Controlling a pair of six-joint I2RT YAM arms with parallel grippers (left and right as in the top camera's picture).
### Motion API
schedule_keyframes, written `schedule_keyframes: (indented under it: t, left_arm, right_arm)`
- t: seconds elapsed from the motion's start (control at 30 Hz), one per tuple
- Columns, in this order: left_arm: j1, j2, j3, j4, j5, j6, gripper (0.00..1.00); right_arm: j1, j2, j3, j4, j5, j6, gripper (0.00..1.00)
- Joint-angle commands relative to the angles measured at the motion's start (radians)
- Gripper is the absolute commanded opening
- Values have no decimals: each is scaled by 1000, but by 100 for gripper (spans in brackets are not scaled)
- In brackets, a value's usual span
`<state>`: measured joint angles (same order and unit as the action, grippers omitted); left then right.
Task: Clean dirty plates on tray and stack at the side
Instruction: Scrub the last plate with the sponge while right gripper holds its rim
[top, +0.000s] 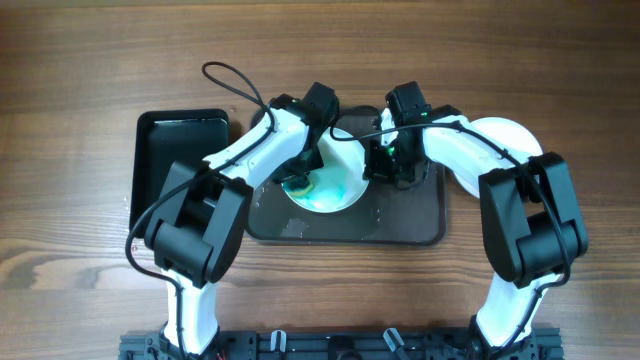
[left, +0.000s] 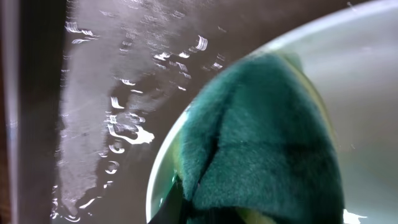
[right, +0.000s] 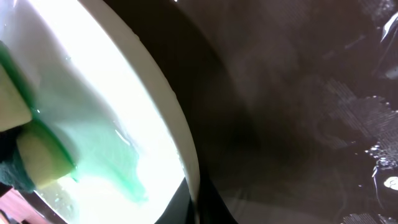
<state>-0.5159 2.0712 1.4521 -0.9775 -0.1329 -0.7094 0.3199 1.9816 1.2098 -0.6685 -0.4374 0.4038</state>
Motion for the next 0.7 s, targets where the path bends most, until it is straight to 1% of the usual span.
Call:
schedule_keyframes:
  t: [0.0,0.03,0.07,0.13,0.2,0.27,0.33,0.47,0.57,0.6,0.67]
  left_arm:
    - [14,37,-27,55,479,380,4]
    - [14,37,-27,83,587,433,4]
    - [14,37,-27,118,665,452,4]
    - [14,37,-27,172,693,441,4]
    - [14,37,-27,234,663,440,4]
    - [14,37,-27,287,563,405,4]
    - [15,37,-27,306,405,336,4]
    - [18,37,-27,293,121,243,4]
    - [35,37,-27,256,-131,125,4]
    - [43,34,-24,239,-169,113,4]
    - [67,22,-7,186,-180,98,4]
  right_arm:
    - [-9,25,-27,-13,45,0,4]
    - [-9,25,-27,-13,40,0,4]
    - [-9,25,-27,-14,37,0,4]
    - [-9,25,-27,-14,32,0,4]
    - [-9,25,-27,-14,23,0,4]
    - [-9,25,-27,-12,21,0,4]
    - [-9,25,-27,-13,21,-1,4]
    - [-9,25,-27,-12,21,0,4]
    - [-9,25,-27,-12,22,0,4]
    - [-9,25,-27,-13,22,0,4]
    - [-9,25,-27,-13,35,0,4]
